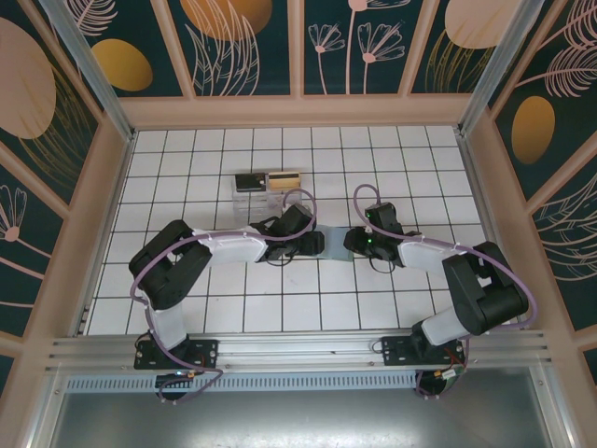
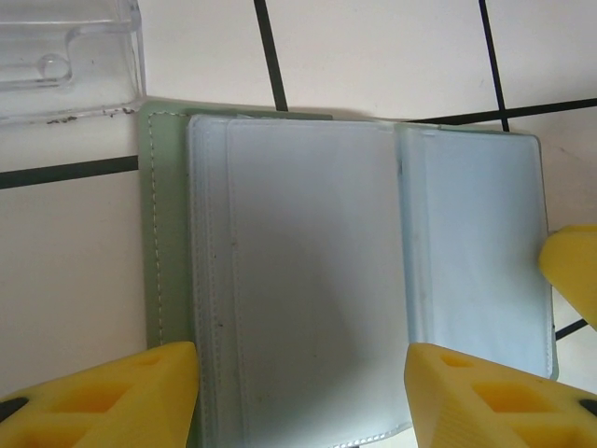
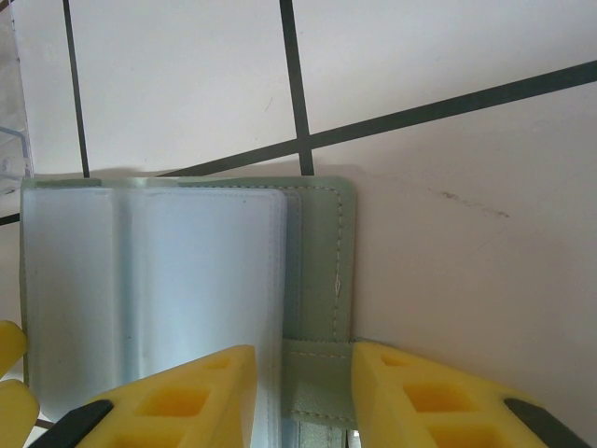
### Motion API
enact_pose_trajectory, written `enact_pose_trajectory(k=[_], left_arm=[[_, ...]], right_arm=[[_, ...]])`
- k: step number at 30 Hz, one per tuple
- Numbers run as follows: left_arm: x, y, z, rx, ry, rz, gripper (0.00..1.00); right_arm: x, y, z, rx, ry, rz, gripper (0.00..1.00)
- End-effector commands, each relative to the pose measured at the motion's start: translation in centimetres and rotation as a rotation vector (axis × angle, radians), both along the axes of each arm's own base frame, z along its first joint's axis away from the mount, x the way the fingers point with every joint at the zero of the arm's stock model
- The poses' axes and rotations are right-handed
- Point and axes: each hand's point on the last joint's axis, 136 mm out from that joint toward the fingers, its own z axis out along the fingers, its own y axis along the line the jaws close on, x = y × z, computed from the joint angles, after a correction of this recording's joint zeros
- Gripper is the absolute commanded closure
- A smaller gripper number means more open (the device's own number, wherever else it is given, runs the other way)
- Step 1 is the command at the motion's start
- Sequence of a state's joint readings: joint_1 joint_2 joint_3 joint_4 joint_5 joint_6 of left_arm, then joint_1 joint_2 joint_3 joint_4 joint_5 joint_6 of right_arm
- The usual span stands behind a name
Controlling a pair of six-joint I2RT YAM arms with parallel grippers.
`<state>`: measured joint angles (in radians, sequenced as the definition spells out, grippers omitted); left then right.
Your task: Take the credit cards out of the card holder
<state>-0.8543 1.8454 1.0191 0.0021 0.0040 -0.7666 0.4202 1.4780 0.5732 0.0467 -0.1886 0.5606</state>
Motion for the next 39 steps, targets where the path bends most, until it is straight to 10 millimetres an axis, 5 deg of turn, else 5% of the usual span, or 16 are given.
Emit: enact_pose_trajectory(k=[1, 8, 26, 30, 39], left_arm=[[0.1, -0.7, -0.1, -0.017, 0.004, -0.023, 0.39], [-0.3, -0.6, -1.4, -0.003, 0.038, -0.031, 0.39], [-0.9, -3.4, 0.5, -0.151, 0.037, -0.109, 0.37], [-1.0, -3.5, 0.7, -0.151, 0.032, -0.112, 0.2], [-0.8, -3.0, 1.8, -0.143, 0.003, -0.104, 0.01]], right_arm=[[-1.8, -0.4, -1.5, -0.021, 0.073, 0.002, 0.65], [-1.8, -0.4, -1.5, -0.02, 0.074, 0.001, 0.65], [-2.0, -0.4, -1.8, -0.018, 0.082, -0.002, 0.65], [-2.0, -0.4, -1.8, -0.019, 0.081, -0.003, 0.64], [-1.8, -0.8, -1.5, -0.026, 0.068, -0.02, 0.64]])
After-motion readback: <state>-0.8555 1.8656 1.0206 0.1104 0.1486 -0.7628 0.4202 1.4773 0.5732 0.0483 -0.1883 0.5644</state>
